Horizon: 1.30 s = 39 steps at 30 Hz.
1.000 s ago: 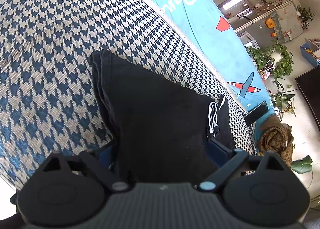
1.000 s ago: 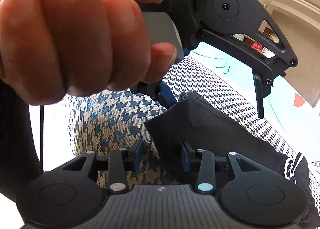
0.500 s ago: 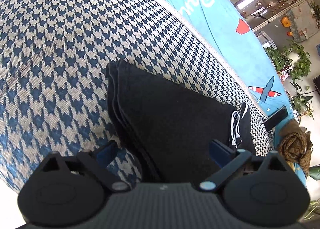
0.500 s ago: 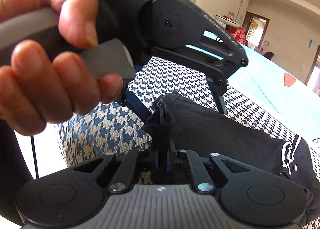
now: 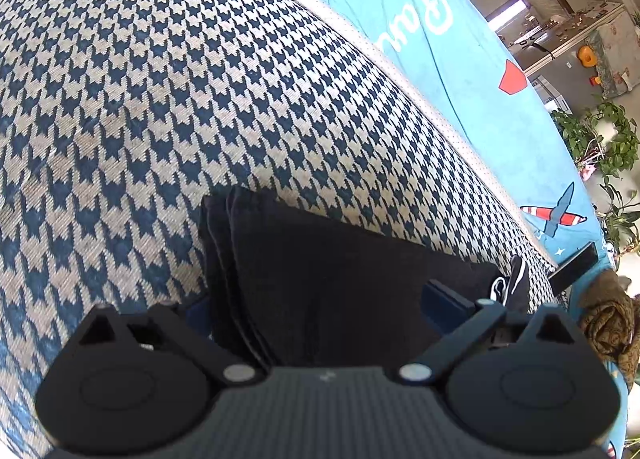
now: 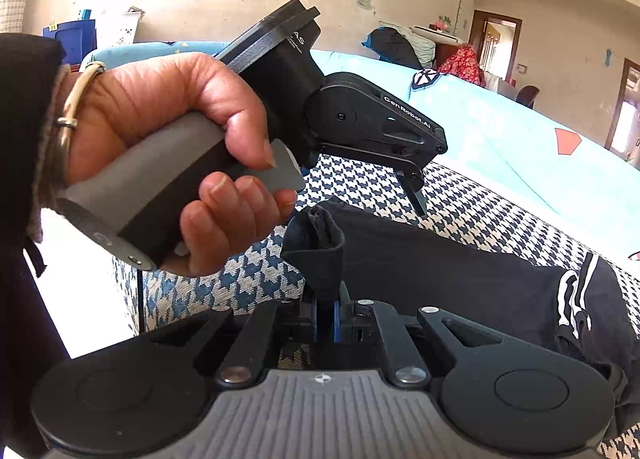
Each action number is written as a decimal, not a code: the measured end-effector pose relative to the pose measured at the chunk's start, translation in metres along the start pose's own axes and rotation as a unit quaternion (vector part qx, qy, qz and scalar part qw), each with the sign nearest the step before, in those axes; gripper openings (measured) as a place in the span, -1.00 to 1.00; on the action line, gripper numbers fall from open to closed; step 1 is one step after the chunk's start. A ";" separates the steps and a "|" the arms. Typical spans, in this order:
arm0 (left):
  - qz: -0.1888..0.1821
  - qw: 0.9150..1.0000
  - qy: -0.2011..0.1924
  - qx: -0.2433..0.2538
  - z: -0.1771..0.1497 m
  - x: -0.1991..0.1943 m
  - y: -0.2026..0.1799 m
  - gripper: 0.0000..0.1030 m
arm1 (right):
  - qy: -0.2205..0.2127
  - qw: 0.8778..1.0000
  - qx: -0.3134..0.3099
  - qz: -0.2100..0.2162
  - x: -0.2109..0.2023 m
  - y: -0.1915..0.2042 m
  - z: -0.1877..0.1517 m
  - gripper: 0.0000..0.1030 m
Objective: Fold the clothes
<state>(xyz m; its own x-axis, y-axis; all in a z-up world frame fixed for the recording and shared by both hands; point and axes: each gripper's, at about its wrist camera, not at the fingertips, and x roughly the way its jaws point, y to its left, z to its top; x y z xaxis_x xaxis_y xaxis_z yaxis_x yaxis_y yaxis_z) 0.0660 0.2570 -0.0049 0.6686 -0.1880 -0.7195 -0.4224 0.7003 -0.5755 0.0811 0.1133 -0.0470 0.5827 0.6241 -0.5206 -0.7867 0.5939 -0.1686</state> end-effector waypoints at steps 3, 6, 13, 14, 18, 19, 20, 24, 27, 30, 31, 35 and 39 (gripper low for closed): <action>0.011 1.000 -0.004 0.012 0.004 0.005 -0.002 0.67 | 0.002 1.000 -0.001 -0.001 -0.014 0.011 -0.001 -0.85; 0.021 1.000 -0.011 0.016 0.006 0.006 -0.002 0.35 | 0.004 1.000 0.001 -0.003 -0.021 0.014 -0.002 -0.85; 0.040 0.999 -0.025 0.010 0.006 0.003 0.007 -0.65 | 0.003 1.000 0.005 -0.007 -0.024 0.012 0.002 -0.85; 0.039 0.999 -0.027 0.007 0.005 0.002 0.008 -0.67 | 0.003 1.000 0.005 -0.009 -0.025 0.013 0.002 -0.85; 0.034 0.999 -0.040 0.012 0.004 -0.003 0.007 -0.81 | 0.001 1.000 0.010 -0.016 -0.030 0.009 0.003 -0.85; 0.032 0.998 -0.044 0.014 0.003 -0.004 0.006 -0.81 | 0.001 1.000 0.011 -0.018 -0.031 0.008 0.002 -0.85; 0.030 0.998 -0.047 0.016 0.003 -0.005 0.006 -0.81 | 0.000 1.000 0.012 -0.019 -0.032 0.007 0.002 -0.85; 0.018 0.998 -0.060 0.013 -0.001 -0.008 0.000 -0.84 | -0.001 1.000 0.015 -0.023 -0.036 0.004 -0.001 -0.85; 0.004 0.997 -0.072 0.008 -0.008 -0.008 -0.011 -0.84 | -0.004 1.000 0.016 -0.026 -0.040 0.003 -0.002 -0.85; -0.012 0.996 -0.083 0.003 -0.010 -0.010 -0.019 -0.84 | -0.008 0.999 0.016 -0.030 -0.043 0.001 -0.001 -0.85; -0.019 0.996 -0.086 0.002 -0.010 -0.011 -0.022 -0.84 | -0.009 0.999 0.017 -0.032 -0.044 0.000 0.000 -0.85; -0.041 0.994 -0.101 0.003 -0.011 -0.015 -0.035 -0.84 | -0.015 0.999 0.017 -0.041 -0.050 -0.005 0.000 -0.85; -0.060 0.991 -0.118 0.019 -0.012 -0.019 -0.055 -0.84 | -0.023 0.998 0.017 -0.055 -0.058 -0.012 0.001 -0.85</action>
<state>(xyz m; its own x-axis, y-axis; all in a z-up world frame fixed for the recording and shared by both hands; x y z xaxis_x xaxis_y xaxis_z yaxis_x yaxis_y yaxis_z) 0.0689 0.2136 0.0359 0.8387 -0.1088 -0.5335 -0.3112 0.7083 -0.6337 0.0573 0.0708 -0.0137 0.6748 0.5764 -0.4609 -0.7103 0.6767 -0.1938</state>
